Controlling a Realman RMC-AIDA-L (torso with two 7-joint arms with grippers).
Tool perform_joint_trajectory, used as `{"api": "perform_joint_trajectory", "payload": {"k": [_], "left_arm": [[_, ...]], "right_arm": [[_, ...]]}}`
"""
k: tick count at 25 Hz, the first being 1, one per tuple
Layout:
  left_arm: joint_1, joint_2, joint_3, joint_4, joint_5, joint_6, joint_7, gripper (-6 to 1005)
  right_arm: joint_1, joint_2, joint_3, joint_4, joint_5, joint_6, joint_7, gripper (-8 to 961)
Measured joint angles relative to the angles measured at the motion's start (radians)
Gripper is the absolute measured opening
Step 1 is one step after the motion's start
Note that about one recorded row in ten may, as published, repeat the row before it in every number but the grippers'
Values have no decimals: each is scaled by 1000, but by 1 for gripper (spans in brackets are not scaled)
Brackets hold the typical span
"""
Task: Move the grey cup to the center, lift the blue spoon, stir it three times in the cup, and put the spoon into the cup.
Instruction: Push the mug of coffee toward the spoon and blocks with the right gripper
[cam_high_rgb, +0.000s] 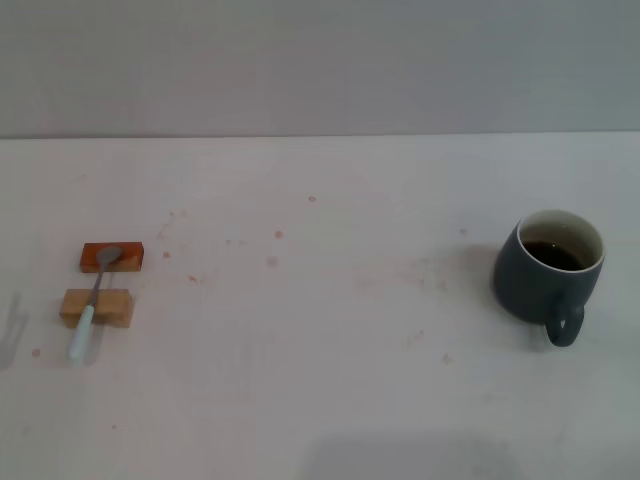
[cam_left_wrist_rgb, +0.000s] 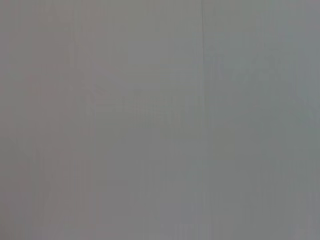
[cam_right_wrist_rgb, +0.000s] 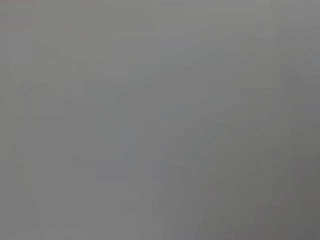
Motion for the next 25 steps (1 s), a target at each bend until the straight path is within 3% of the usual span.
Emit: {"api": "perform_joint_trajectory", "payload": {"k": [3, 8, 19, 25], "left_arm": [[-1, 0, 0, 0, 0, 0, 0, 817], [-3, 0, 0, 0, 0, -3, 1, 817], [0, 0, 0, 0, -2, 0, 1, 817], [-1, 0, 0, -6, -2, 0, 0, 817]], "right_arm": [[49, -2, 6, -32, 3, 106, 0, -1], [107, -3, 6, -49, 4, 165, -6, -1], [187, -4, -10, -40, -5, 296, -8, -1], [200, -1, -71, -17, -7, 332, -8, -1]]}}
